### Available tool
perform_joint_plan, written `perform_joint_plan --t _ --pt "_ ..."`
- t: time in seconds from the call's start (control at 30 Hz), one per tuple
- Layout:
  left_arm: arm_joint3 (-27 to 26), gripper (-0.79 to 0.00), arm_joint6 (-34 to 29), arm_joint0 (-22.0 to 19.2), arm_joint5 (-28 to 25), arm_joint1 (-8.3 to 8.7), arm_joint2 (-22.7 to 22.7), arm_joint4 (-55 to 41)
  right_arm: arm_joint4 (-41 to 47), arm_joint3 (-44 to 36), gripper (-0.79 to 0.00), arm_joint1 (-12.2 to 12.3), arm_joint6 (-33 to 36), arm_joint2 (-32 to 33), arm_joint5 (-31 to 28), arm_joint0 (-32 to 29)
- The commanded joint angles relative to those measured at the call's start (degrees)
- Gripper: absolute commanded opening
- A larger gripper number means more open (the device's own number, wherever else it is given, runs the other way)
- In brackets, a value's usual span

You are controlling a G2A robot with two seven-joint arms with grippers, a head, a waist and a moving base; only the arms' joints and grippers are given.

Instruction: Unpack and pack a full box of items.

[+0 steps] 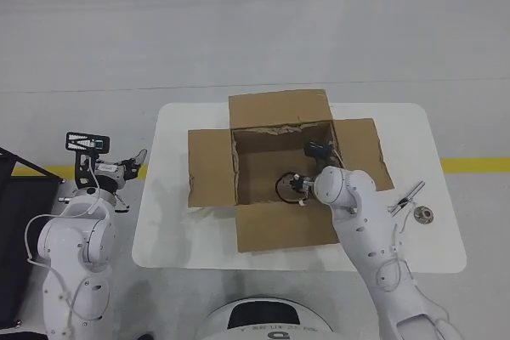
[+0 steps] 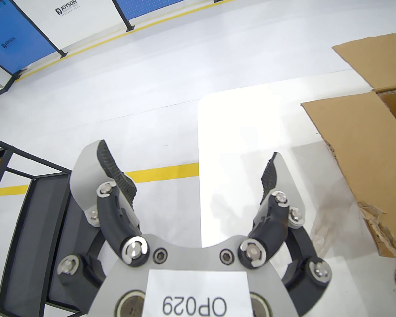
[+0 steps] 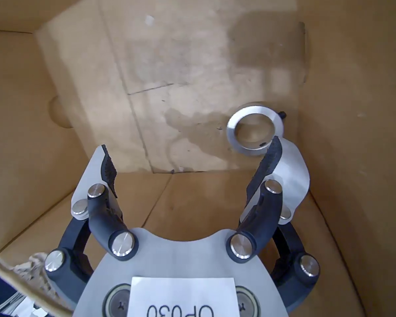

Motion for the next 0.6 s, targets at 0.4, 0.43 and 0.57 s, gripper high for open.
perform_joint_plan --t 0.4,0.43,0.57 --pt "0.01 0.0 -0.01 -0.01 0.0 0.0 0.0 0.0 5.79 9.48 0.0 -1.61 2.42 -1.68 -2.83 6.82" --pt "0.01 0.0 -0.01 -0.01 0.0 0.0 0.0 0.0 6.81 8.53 0.0 -1.64 1.82 -1.63 -3.59 6.71" --pt "0.01 0.0 -0.01 -0.01 0.0 0.0 0.0 0.0 10.9 3.72 -0.194 -1.43 -1.78 -0.75 -8.86 4.44"
